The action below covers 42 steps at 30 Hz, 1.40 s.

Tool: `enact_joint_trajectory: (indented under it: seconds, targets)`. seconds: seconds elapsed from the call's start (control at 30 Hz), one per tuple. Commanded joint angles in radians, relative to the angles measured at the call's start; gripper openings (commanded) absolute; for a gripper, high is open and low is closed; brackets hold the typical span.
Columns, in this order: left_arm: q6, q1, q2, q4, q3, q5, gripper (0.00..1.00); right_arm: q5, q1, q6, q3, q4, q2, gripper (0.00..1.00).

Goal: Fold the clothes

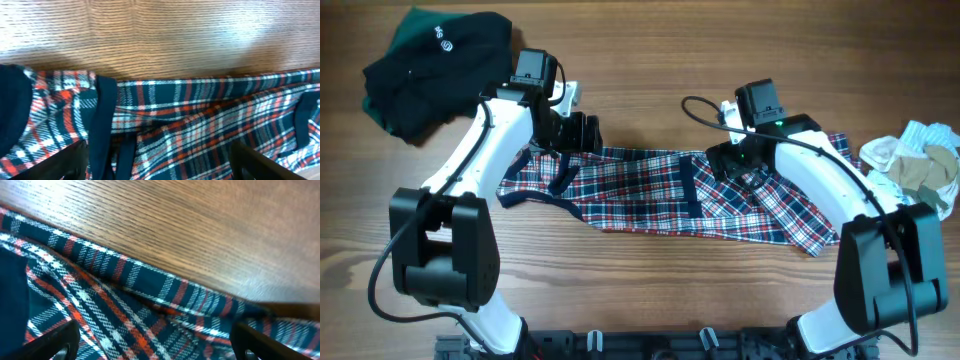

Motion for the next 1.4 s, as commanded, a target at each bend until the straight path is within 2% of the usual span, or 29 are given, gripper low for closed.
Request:
enact_joint_trajectory:
  seconds: [0.0, 0.07, 0.1, 0.13, 0.2, 0.23, 0.27, 0.37, 0.53, 0.8, 0.97, 1.2, 1.27, 1.33, 1.37]
  targets:
    - [-0.017, 0.000, 0.010, 0.003, -0.003, -0.029, 0.90, 0.047, 0.008, -0.093, -0.010, 0.007, 0.012, 0.88]
    - [-0.017, 0.000, 0.010, 0.009, -0.003, -0.029, 0.91, 0.047, 0.010, -0.093, -0.010, -0.003, 0.012, 0.76]
    - [-0.017, 0.000, 0.010, 0.015, -0.003, -0.029, 0.91, 0.047, 0.020, -0.093, -0.010, -0.015, 0.012, 0.66]
    - [-0.017, 0.000, 0.010, 0.022, -0.003, -0.029, 0.91, 0.047, 0.042, -0.093, -0.010, -0.029, 0.012, 0.51]
    - [-0.017, 0.000, 0.011, 0.024, -0.003, -0.029, 0.91, 0.058, 0.076, -0.093, -0.010, -0.042, 0.012, 0.41]
    - [-0.017, 0.000, 0.010, 0.026, -0.003, -0.029, 0.91, 0.058, 0.089, -0.092, -0.010, -0.049, 0.012, 0.33]
    - [-0.017, 0.000, 0.010, 0.025, -0.003, -0.029, 0.92, 0.058, 0.103, -0.089, -0.010, -0.060, 0.012, 0.21]
    - [-0.017, 0.000, 0.010, 0.025, -0.003, -0.029, 0.91, 0.058, 0.116, -0.035, -0.010, -0.106, 0.012, 0.06]
    - [-0.017, 0.000, 0.010, 0.025, -0.003, -0.029, 0.92, 0.037, 0.116, 0.058, -0.008, -0.214, 0.002, 0.04]
    - [-0.017, 0.000, 0.010, 0.037, -0.003, -0.029, 0.92, -0.232, 0.116, 0.190, -0.007, -0.359, -0.119, 0.04]
    - [-0.017, 0.000, 0.010, 0.038, -0.003, -0.029, 0.92, -0.237, 0.116, 0.310, -0.007, -0.512, -0.188, 0.04]
    - [-0.017, 0.000, 0.010, 0.037, -0.003, -0.029, 0.93, -0.319, 0.116, 0.354, -0.011, -0.573, -0.190, 0.05]
    - [-0.017, 0.000, 0.010, 0.037, -0.003, -0.028, 0.95, -0.319, 0.116, 0.357, -0.011, -0.576, -0.190, 0.16]
    - [-0.016, 0.000, 0.010, 0.032, -0.003, -0.018, 0.95, -0.334, 0.116, 0.383, -0.011, -0.581, -0.190, 0.17]
    - [-0.016, 0.000, 0.010, 0.023, -0.003, -0.006, 0.95, -0.348, 0.116, 0.383, -0.011, -0.591, -0.190, 0.11]
